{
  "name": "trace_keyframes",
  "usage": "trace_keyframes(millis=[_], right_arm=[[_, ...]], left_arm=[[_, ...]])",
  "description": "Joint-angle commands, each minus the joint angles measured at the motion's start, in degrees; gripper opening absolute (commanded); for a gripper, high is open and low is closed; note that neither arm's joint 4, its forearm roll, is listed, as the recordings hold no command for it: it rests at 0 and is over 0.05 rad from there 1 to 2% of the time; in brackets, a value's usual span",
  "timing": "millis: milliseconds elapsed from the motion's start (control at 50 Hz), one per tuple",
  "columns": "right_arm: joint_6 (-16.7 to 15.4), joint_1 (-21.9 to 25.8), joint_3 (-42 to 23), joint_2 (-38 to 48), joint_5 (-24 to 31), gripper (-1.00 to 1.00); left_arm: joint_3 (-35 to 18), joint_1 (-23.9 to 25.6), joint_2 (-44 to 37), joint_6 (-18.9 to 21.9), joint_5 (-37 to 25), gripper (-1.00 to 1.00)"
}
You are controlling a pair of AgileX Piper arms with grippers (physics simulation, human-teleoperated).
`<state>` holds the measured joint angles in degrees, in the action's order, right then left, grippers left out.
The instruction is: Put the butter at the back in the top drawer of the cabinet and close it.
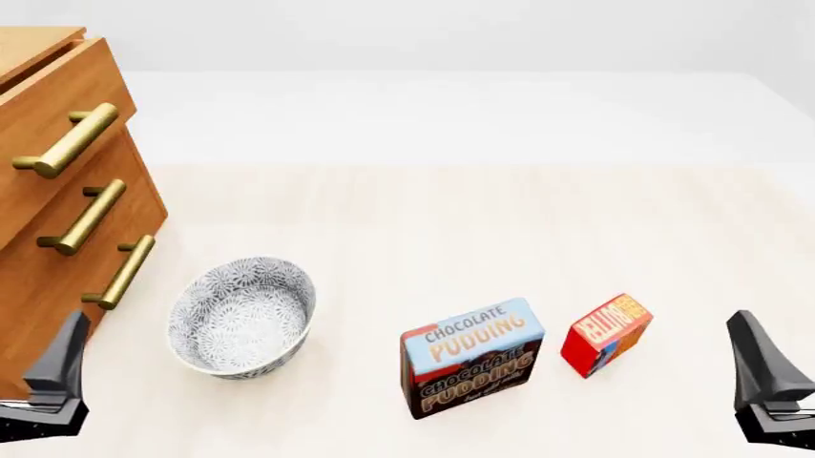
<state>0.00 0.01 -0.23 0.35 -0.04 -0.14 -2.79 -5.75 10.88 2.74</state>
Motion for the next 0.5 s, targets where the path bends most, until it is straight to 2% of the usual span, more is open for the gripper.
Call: trace_keyframes(millis=[20,40,60,80,100,120,140,200,280,300,320,360,500], right_arm=[[0.00,0.00,0.00,-0.01,0.00,1.00],[0.00,-0.01,0.00,0.00,0.00,1.00],[-0.01,-0.01,0.00,-0.01,0.00,1.00],[0.00,0.00,0.00,0.00,0.00,1.00],[0.00,0.01,0.00,0.01,0.00,1.00],[0.00,-0.01,0.00,-0.01,0.00,1.00],[0.00,-0.01,0.00,-0.01,0.00,1.00],[0.00,0.00,0.00,-0.01,0.00,1.00],[0.00,0.01,0.00,0.00,0.00,1.00],[0.01,0.00,0.00,0.00,0.00,1.00],[-0.02,0.00,0.00,0.00,0.00,1.00],[0.00,0.00,0.00,-0.01,0.00,1.00],[0.00,0.00,0.00,0.00,0.00,1.00]], left_arm=[[-8.39,-0.13,3.47,8.15,-13.52,1.00],[-10.80,0.75,2.89,7.92,-14.97,1.00],[-10.73,1.34,2.67,8.37,-14.82,1.00],[-9.80,4.20,1.72,7.49,-11.94,1.00],[-12.47,-3.49,5.75,0.30,-11.54,1.00],[-12.48,-3.13,5.75,0.75,-11.76,1.00],[-10.83,2.07,3.64,7.67,-14.20,1.00],[-11.26,3.93,-1.65,10.99,-10.72,1.00],[-11.09,4.15,-1.30,11.96,-10.60,1.00],[-14.79,6.20,-0.58,12.88,-14.73,1.00],[-13.43,4.26,-5.93,13.45,-9.96,1.00],[-13.04,5.78,-10.55,15.39,-4.81,1.00],[-14.57,6.49,-9.33,17.09,-6.95,1.00]])
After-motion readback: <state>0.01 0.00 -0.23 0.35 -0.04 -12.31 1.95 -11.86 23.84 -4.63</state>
